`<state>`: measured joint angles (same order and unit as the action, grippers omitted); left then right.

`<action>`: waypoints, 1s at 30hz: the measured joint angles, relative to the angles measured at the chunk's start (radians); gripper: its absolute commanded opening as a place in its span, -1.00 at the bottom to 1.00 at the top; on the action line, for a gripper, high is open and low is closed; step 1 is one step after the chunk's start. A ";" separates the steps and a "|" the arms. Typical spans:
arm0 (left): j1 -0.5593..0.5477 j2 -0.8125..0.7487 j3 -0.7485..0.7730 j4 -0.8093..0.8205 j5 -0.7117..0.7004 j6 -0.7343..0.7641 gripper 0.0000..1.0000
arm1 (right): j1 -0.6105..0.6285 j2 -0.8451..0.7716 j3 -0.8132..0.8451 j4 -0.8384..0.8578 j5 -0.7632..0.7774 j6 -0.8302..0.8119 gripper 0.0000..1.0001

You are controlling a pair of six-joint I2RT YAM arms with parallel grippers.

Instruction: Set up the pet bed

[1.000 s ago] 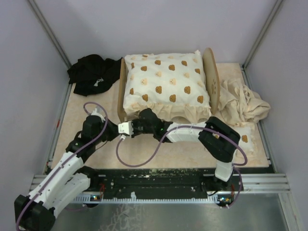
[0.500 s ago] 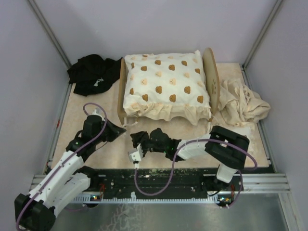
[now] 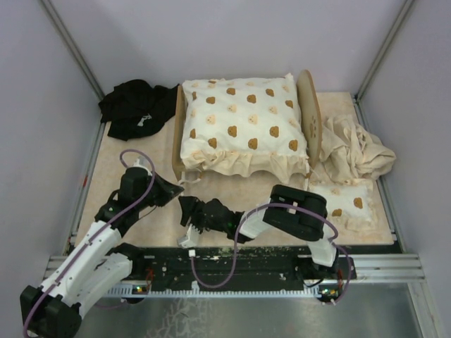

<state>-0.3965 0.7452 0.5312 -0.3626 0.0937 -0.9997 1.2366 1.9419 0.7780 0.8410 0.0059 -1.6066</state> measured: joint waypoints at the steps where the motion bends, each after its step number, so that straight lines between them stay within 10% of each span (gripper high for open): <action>1: 0.000 -0.002 0.000 -0.001 0.000 0.000 -1.00 | 0.000 0.019 0.017 0.006 0.015 -0.025 0.04; 16: 0.001 -0.002 0.003 -0.004 -0.003 -0.006 -1.00 | 0.000 0.114 0.124 0.047 0.114 -0.217 -0.01; 23: 0.006 -0.002 0.010 -0.005 -0.005 -0.007 -1.00 | -0.002 0.156 0.182 0.041 0.164 -0.250 -1.00; 30: 0.006 -0.008 0.010 -0.005 -0.005 -0.001 -1.00 | -0.002 0.162 0.185 0.033 0.175 -0.223 -1.00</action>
<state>-0.3908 0.7372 0.5411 -0.3676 0.0887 -1.0004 1.2343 2.1040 0.9627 0.8738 0.1806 -1.8294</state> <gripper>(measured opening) 0.007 0.006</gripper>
